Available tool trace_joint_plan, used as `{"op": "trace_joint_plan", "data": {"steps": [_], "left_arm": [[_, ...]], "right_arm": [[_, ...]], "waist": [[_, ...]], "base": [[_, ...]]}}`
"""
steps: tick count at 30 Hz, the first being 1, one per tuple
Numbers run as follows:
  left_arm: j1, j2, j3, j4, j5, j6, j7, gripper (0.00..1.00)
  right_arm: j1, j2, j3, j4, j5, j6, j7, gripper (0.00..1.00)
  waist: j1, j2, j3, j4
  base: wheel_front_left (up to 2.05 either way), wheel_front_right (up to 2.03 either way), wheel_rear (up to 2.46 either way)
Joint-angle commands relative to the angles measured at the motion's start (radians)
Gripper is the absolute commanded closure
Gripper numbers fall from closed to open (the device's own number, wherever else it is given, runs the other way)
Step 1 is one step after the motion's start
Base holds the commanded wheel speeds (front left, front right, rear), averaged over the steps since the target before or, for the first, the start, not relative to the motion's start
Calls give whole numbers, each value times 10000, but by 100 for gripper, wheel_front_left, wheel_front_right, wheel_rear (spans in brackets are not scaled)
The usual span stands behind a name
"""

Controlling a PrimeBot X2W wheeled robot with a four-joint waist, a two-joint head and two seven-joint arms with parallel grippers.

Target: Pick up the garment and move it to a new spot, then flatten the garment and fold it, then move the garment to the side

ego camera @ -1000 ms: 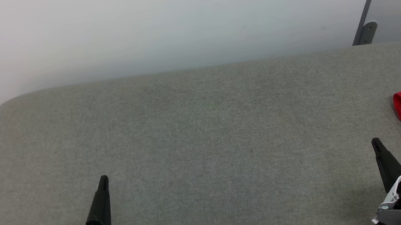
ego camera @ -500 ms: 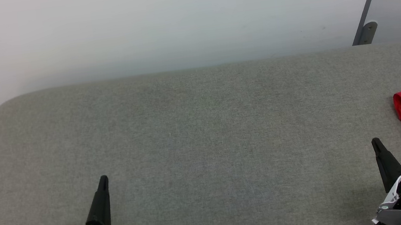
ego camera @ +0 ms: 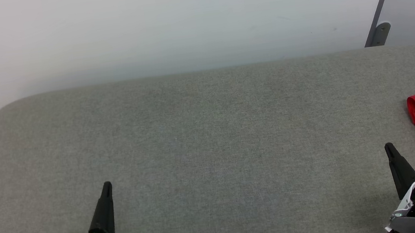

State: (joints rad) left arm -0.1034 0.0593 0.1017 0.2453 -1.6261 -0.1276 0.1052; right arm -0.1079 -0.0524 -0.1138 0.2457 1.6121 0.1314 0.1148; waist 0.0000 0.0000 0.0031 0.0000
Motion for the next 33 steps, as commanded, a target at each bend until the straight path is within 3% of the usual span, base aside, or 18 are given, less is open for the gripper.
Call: {"op": "trace_joint_plan", "data": {"steps": [1,33], "left_arm": [[-102,-18,30,12,69,-56,26,100],[-107,-49,74,15,88,-56,55,100]], "right_arm": [[-32,42,-10,4,13,-12,18,100],[-32,46,-15,4,8,-12,24,100]], "waist": [[0,0,0,0],[0,0,0,0]], "base": [[0,0,0],[0,0,0]]}}
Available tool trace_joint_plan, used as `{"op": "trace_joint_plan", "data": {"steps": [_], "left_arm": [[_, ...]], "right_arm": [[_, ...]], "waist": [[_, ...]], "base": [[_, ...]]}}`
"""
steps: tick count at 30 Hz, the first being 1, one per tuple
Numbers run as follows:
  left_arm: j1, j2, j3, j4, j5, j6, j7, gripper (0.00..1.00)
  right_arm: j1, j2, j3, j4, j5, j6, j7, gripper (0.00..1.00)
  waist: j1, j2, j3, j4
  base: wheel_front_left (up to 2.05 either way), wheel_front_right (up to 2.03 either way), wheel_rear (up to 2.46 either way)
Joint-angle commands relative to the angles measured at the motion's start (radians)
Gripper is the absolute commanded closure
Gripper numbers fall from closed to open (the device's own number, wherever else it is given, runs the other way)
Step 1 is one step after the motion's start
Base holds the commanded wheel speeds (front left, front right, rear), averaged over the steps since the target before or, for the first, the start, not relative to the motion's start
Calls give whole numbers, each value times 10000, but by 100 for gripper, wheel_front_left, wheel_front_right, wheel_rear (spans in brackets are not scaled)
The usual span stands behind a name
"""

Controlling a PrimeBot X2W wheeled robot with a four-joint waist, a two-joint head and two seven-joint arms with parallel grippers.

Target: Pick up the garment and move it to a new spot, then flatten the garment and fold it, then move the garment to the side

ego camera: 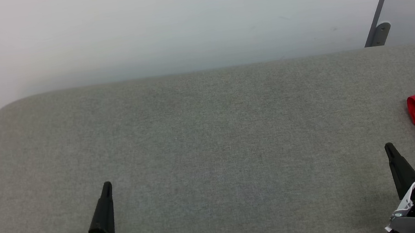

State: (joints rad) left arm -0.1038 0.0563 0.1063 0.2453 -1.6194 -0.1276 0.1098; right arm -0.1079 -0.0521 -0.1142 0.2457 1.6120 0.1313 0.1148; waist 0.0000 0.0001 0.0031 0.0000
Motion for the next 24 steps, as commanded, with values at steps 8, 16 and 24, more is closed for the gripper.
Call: {"op": "trace_joint_plan", "data": {"steps": [8,16,24], "left_arm": [[-104,-26,38,15,31,-56,21,100],[-105,-32,47,15,41,-57,23,100],[-106,-36,53,14,44,-57,32,100]], "right_arm": [[-33,41,-11,4,8,-10,24,100],[-33,42,-11,4,7,-10,25,100],[-33,43,-12,5,6,-10,26,100]], "waist": [[0,-1,0,0],[0,-1,0,0],[0,-1,0,0]], "base": [[0,0,0],[0,0,0],[0,0,0]]}}
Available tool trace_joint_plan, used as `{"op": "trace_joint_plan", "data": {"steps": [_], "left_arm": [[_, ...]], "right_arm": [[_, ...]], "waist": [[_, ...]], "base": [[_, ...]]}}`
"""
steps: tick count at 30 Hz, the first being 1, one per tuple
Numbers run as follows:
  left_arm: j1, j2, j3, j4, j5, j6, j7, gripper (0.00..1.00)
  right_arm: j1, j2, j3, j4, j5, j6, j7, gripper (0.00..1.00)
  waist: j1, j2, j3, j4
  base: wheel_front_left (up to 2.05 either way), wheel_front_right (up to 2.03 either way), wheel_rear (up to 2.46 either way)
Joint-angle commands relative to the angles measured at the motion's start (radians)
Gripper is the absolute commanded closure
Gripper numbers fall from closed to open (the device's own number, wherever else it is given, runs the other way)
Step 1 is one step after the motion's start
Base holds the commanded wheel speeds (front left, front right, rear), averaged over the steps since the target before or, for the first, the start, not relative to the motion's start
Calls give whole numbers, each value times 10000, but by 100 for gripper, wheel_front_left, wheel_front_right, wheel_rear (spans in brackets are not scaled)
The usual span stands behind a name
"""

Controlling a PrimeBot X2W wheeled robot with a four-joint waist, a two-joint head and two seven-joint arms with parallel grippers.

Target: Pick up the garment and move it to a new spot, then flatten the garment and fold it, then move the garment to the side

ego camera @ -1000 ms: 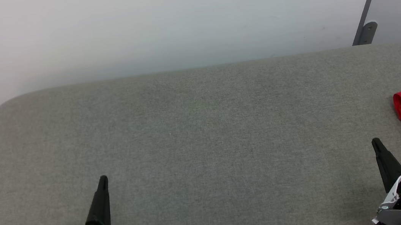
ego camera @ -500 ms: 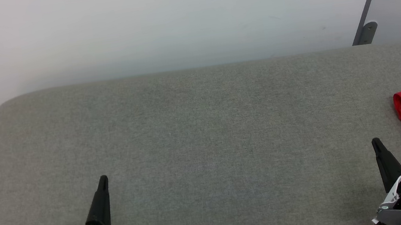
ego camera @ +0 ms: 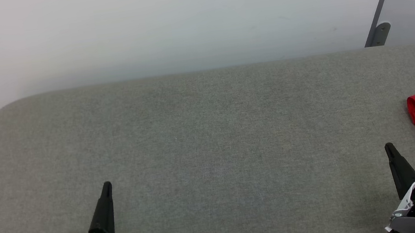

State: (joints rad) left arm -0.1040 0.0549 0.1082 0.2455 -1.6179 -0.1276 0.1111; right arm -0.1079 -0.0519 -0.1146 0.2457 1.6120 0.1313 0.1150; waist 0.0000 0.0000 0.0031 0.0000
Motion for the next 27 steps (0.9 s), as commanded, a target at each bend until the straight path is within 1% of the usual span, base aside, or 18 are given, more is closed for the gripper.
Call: {"op": "trace_joint_plan", "data": {"steps": [1,27], "left_arm": [[-104,-24,35,12,30,-57,19,100],[-105,-34,50,13,52,-57,20,100]], "right_arm": [[-33,41,-8,5,6,-12,24,100],[-33,41,-8,5,5,-10,26,100]], "waist": [[0,0,0,0],[0,0,0,0]], "base": [[0,0,0],[0,0,0]]}}
